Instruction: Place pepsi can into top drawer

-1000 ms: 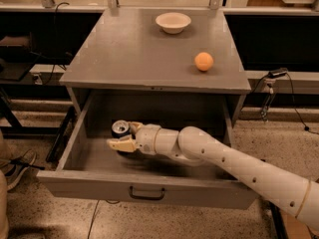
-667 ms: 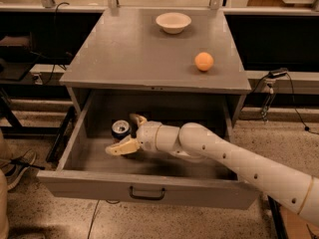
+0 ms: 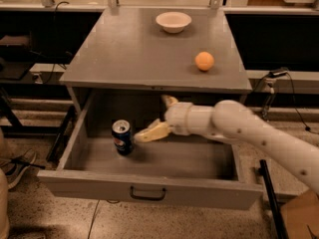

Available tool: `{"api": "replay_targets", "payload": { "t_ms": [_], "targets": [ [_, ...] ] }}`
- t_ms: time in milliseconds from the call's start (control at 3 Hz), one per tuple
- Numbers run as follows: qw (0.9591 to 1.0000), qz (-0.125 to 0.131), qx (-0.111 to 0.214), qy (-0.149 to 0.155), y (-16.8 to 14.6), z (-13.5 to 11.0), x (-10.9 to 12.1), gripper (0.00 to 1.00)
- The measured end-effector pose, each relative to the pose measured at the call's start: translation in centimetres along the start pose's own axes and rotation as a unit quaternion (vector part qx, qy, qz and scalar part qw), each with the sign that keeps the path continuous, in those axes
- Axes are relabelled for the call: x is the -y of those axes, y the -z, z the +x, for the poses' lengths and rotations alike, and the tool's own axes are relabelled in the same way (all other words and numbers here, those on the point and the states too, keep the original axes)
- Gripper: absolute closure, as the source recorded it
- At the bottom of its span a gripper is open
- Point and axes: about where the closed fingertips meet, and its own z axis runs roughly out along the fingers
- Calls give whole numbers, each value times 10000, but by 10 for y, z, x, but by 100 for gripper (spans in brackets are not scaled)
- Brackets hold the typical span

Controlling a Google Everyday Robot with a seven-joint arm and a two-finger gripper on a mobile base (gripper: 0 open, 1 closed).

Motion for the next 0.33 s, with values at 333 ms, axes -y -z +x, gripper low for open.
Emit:
{"api": "replay_targets", "payload": {
  "t_ms": [333],
  "targets": [
    [9988,180,-446,-41,49,-4,10,0]
  ]
}}
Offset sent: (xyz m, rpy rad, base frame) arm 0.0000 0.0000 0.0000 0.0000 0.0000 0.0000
